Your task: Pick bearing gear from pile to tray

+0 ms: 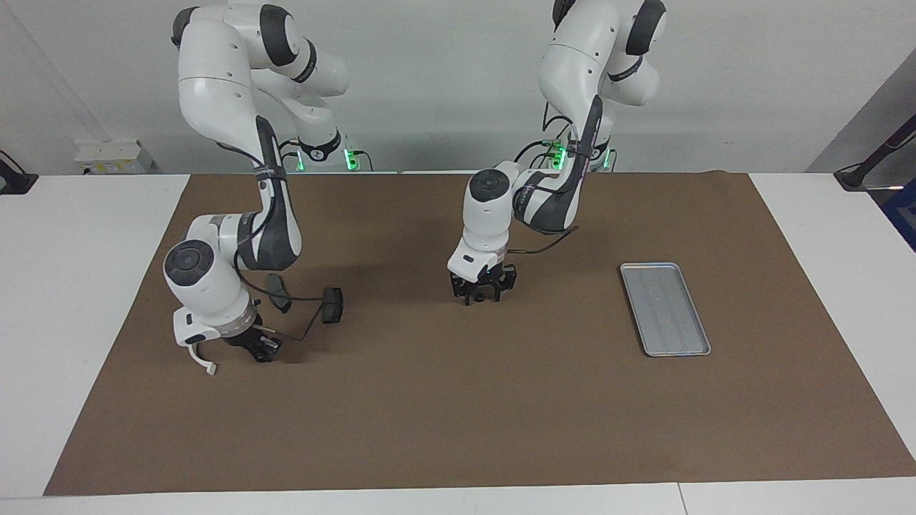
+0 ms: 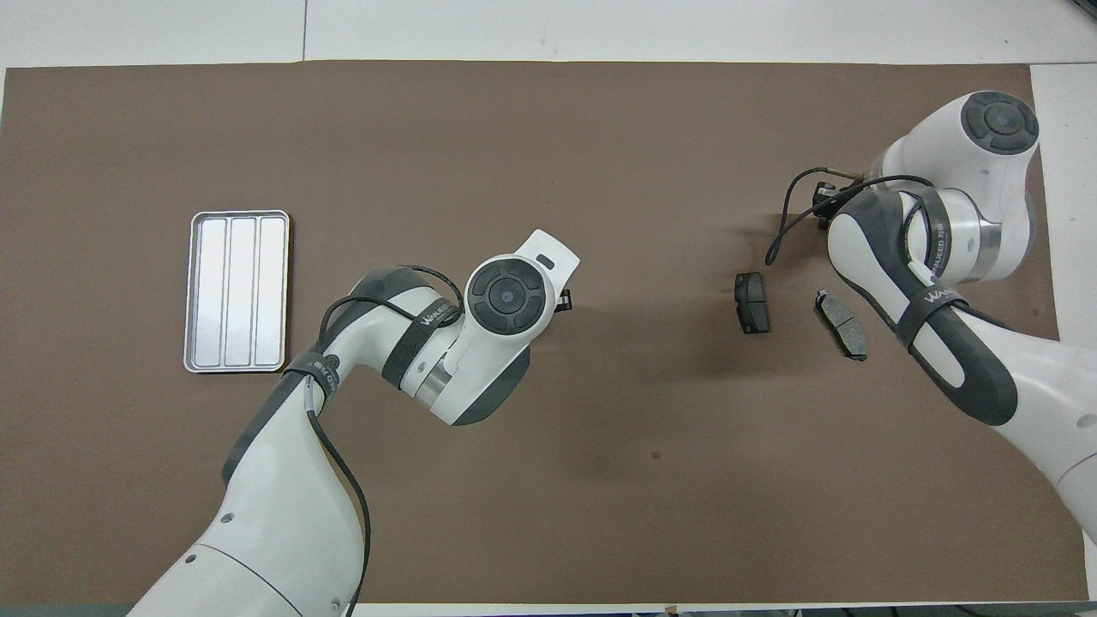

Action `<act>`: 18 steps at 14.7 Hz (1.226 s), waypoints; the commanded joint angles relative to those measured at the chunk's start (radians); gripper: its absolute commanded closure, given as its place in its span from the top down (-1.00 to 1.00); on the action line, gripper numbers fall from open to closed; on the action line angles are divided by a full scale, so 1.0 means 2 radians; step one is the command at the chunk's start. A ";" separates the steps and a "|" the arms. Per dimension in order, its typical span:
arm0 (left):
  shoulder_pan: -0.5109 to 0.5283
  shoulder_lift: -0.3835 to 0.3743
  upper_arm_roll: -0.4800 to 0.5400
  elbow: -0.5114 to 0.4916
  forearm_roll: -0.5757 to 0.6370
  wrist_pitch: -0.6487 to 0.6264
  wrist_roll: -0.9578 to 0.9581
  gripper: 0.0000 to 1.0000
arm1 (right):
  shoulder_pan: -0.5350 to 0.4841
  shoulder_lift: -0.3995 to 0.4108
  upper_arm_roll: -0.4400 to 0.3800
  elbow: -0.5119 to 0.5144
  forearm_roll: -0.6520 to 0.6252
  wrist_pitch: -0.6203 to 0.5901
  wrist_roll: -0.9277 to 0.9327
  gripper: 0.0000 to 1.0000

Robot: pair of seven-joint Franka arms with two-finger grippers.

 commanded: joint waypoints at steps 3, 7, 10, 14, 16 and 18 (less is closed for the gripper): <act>-0.007 0.007 0.007 0.021 0.007 -0.030 -0.028 -1.00 | 0.006 -0.025 0.003 0.022 0.000 -0.057 -0.021 -1.00; -0.005 0.014 0.007 0.053 0.006 -0.056 -0.028 -1.00 | 0.016 -0.037 0.003 0.032 0.000 -0.082 -0.021 -1.00; 0.003 0.008 0.013 0.099 0.010 -0.131 -0.021 -1.00 | 0.023 -0.047 0.003 0.040 0.000 -0.104 -0.021 -1.00; 0.058 -0.056 0.013 0.107 0.000 -0.226 0.057 -1.00 | 0.035 -0.068 0.003 0.040 0.000 -0.124 -0.021 -1.00; 0.098 -0.098 0.014 0.093 -0.026 -0.258 0.118 -1.00 | 0.052 -0.081 0.003 0.041 0.005 -0.142 -0.015 -1.00; 0.143 -0.122 0.014 0.091 -0.032 -0.300 0.186 -1.00 | 0.075 -0.089 0.003 0.056 0.007 -0.171 0.011 -1.00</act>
